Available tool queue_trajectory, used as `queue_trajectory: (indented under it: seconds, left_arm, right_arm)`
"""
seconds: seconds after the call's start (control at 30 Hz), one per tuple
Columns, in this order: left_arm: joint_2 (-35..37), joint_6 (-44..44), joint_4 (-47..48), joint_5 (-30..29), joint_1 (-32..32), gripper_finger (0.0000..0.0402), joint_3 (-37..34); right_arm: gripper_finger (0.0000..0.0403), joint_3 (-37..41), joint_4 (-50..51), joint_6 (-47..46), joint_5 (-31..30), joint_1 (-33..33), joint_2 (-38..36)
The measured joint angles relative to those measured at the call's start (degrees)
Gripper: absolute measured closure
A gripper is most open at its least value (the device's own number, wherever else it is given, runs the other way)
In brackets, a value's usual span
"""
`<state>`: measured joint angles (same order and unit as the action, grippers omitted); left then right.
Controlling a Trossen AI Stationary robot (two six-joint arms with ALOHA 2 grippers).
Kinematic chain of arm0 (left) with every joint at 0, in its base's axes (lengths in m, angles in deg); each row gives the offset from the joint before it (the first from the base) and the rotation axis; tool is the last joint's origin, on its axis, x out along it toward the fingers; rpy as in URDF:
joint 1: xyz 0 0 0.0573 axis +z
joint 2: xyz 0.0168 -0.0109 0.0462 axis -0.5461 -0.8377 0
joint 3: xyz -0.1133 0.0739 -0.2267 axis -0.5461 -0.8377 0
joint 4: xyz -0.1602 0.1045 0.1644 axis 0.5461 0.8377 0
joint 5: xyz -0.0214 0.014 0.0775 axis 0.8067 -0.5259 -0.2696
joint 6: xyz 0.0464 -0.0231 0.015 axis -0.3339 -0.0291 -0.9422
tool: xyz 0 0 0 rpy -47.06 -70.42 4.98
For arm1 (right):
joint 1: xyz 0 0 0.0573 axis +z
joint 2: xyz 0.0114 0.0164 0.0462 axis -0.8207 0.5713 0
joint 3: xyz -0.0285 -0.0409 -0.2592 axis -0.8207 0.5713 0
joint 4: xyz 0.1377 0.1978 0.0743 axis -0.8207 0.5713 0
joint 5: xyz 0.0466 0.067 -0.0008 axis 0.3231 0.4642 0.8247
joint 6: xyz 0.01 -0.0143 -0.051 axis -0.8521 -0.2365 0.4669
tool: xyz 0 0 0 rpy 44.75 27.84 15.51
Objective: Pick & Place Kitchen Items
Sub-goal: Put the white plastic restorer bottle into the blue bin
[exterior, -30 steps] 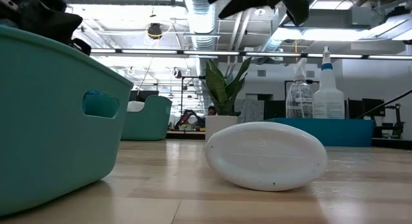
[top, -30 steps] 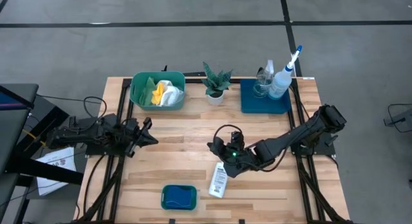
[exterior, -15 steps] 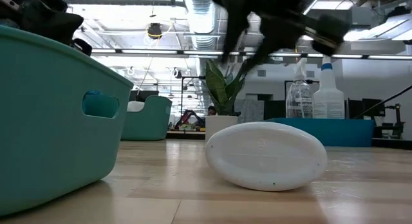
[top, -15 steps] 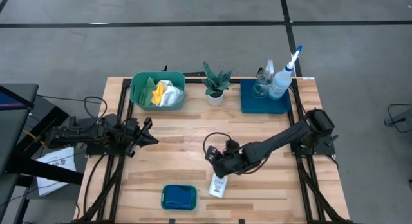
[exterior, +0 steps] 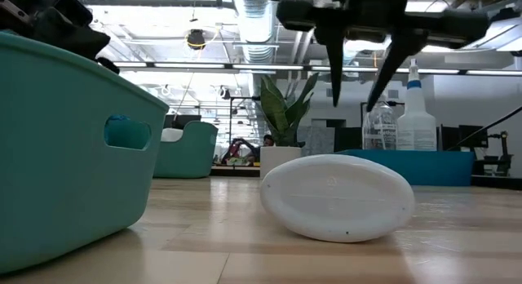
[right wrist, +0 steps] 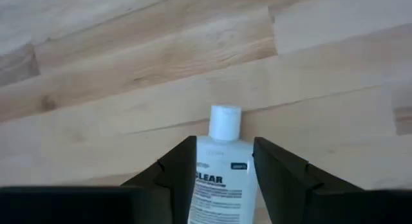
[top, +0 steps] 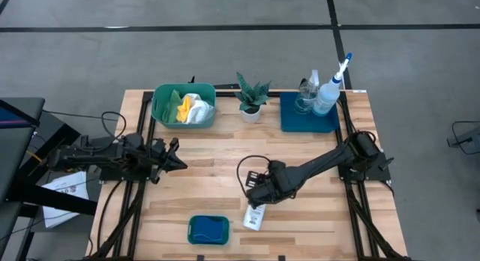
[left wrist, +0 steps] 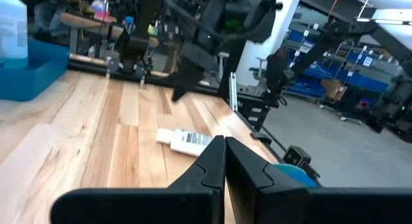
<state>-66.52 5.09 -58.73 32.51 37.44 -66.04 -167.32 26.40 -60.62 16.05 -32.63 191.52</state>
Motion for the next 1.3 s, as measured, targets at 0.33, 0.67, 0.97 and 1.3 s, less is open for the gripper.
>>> queue_trajectory:
  seconds: [0.33, 0.67, 0.97, 1.3]
  left_arm:
    - [-3.2, 0.0, 0.0, 0.1, 0.0, 0.0399, 0.0]
    - [-5.5, 0.0, 0.0, 0.2, 0.0, 0.0399, 0.0]
    - [-6.0, 0.0, -0.3, 0.0, 0.0, 0.0399, 0.0]
    - [-6.0, 0.0, -0.3, 0.0, 0.0, 0.0399, 0.0]
  right_arm:
    - [0.0160, -0.1, -0.3, 6.4, 9.2, -3.8, 3.7]
    - [0.0132, 3.8, -4.4, 4.1, 12.2, -5.8, 4.2]
    - [0.0132, 10.0, -16.2, 3.3, 13.6, -5.7, 4.2]
    - [0.0142, 13.4, -19.4, 2.6, 13.5, -5.7, 3.9]
